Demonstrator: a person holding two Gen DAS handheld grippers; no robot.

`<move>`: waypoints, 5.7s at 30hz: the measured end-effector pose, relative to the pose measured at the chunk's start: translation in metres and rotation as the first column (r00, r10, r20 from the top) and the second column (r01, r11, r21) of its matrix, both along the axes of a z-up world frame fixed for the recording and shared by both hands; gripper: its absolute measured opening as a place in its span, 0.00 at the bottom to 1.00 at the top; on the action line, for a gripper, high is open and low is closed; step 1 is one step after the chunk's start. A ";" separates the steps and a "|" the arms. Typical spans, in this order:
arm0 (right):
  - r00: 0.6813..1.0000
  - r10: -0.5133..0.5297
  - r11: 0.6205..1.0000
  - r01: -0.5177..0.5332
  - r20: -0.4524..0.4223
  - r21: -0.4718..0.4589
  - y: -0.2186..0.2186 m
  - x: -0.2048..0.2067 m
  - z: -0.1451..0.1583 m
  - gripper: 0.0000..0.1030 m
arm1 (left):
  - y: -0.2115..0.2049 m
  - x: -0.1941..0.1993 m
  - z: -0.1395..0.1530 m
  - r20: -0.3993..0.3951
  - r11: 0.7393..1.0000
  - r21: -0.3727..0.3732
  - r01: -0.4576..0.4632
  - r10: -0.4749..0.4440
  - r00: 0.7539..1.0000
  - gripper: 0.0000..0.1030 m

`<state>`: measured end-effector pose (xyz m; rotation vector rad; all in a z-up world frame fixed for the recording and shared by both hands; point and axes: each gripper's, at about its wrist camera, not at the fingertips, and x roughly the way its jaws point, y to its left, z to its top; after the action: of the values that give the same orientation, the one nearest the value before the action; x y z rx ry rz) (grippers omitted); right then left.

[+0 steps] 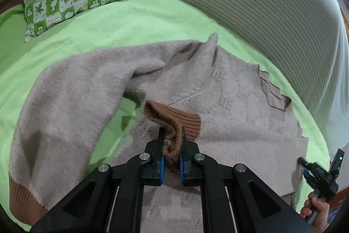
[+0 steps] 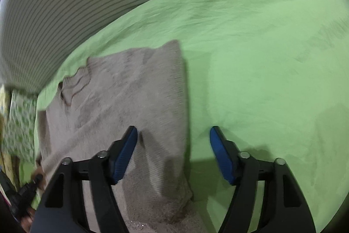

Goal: Fold small clothes

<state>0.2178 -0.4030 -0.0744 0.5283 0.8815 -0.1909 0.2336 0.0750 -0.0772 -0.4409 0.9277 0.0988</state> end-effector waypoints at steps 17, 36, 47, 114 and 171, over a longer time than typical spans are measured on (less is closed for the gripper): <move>0.994 -0.102 0.978 0.095 -0.027 -0.184 -0.017 -0.013 0.016 0.25 | -0.013 0.014 -0.023 -0.054 0.983 0.136 0.126 -0.119 0.991 0.27; 0.989 0.114 0.993 -0.116 0.091 0.019 0.103 -0.072 0.039 0.44 | 0.080 -0.089 -0.022 -0.284 0.931 0.306 0.200 -0.111 0.952 0.79; 0.991 0.101 0.994 -0.103 0.083 0.021 0.117 -0.087 0.043 0.44 | 0.075 -0.095 -0.036 -0.364 0.897 0.302 0.323 -0.205 0.908 0.16; 0.932 0.029 0.994 -0.066 0.360 0.092 0.055 -0.065 0.099 0.09 | 0.066 0.018 -0.017 -0.166 0.989 0.136 -0.048 0.071 0.984 0.37; 0.997 -0.048 0.997 0.045 0.059 0.056 0.066 -0.218 0.017 0.47 | 0.072 -0.172 -0.011 -0.293 0.964 0.109 0.242 -0.202 0.935 0.58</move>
<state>0.0001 -0.3371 -0.0575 0.6025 0.8176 -0.1928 0.0614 0.1470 -0.0886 -0.1862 1.2354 0.0204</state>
